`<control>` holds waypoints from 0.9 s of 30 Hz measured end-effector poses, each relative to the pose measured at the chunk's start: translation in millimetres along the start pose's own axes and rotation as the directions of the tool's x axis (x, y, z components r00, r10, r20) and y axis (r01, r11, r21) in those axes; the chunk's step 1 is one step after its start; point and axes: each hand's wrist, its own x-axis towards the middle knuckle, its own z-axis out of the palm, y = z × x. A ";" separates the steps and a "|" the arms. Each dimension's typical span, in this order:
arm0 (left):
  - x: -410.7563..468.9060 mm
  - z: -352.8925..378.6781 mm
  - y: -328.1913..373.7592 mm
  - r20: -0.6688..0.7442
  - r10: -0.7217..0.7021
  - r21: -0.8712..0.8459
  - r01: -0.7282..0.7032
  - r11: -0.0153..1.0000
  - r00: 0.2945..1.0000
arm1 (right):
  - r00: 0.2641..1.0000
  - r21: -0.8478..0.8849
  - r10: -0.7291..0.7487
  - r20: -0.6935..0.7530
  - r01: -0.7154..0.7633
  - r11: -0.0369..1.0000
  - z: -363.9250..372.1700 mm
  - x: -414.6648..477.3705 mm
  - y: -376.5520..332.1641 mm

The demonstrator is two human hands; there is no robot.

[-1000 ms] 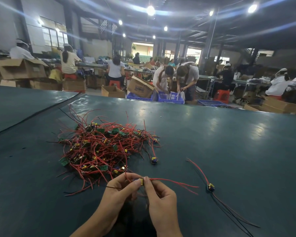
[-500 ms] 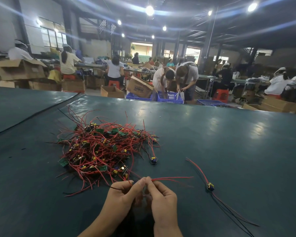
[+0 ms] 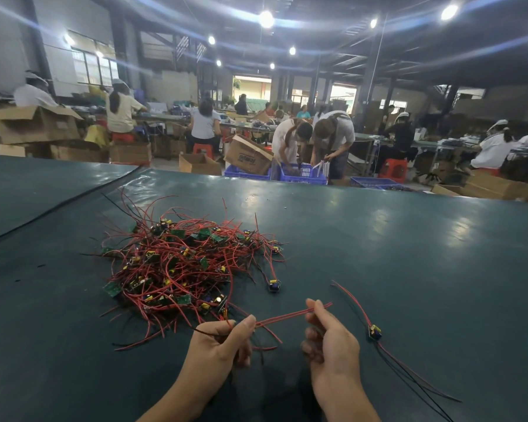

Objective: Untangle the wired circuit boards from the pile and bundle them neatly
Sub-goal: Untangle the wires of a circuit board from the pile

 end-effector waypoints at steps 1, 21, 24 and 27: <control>-0.3 0.4 -0.7 0.011 -0.010 -0.002 0.010 1.000 1.000 | 1.000 -0.010 -0.020 -0.002 0.020 1.000 -0.3 0.2 0.3; 0.1 -1.6 -0.2 0.087 -0.032 -0.045 0.036 0.998 0.996 | 0.925 -0.299 -0.103 0.365 0.222 0.928 22.7 -34.2 37.9; 0.3 -1.4 0.7 0.068 -0.034 -0.022 0.036 0.999 0.997 | 0.946 -0.298 -0.083 0.312 0.180 0.937 22.3 -29.9 38.5; 1.7 -2.5 2.9 0.026 -0.032 0.009 0.032 0.999 0.999 | 0.984 -0.256 -0.057 0.170 0.100 0.962 17.8 -20.4 27.9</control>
